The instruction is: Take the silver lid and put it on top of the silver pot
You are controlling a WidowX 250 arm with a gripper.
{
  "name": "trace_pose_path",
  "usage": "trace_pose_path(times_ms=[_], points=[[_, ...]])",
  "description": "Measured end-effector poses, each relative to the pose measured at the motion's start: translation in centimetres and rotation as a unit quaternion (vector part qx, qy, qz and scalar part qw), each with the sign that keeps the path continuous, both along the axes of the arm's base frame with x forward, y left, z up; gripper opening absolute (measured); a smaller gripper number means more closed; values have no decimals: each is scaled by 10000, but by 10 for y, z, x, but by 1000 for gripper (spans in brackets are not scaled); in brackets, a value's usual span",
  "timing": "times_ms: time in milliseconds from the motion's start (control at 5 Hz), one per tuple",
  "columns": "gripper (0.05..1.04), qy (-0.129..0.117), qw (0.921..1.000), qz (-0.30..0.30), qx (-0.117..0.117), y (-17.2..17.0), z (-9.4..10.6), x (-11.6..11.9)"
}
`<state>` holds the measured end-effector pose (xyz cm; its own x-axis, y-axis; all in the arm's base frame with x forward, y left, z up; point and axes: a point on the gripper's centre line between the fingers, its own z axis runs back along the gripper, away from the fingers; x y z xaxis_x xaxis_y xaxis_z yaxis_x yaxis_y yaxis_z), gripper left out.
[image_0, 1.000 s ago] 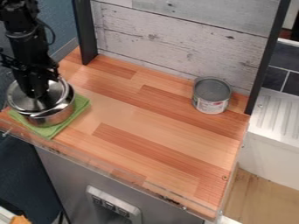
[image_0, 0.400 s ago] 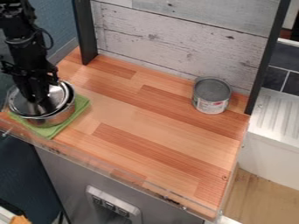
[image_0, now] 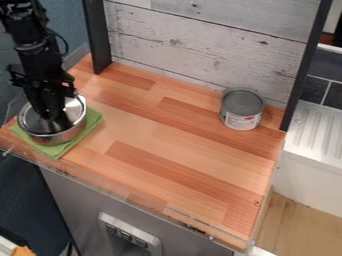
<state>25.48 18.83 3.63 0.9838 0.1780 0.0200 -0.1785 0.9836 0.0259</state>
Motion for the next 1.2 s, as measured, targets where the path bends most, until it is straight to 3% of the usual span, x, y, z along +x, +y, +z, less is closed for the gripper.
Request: trace_pose_path(times_ms=[200, 400, 600, 800, 1000, 1200], points=[[341, 7, 10000, 20, 24, 2, -1, 2], [529, 42, 10000, 12, 88, 4, -1, 1], [830, 100, 9998, -63, 142, 5, 1, -2], [1012, -184, 9990, -289, 278, -1, 29, 4], [1010, -183, 9984, -499, 194, -3, 38, 4], [1003, -109, 9972, -639, 377, 3, 44, 5]])
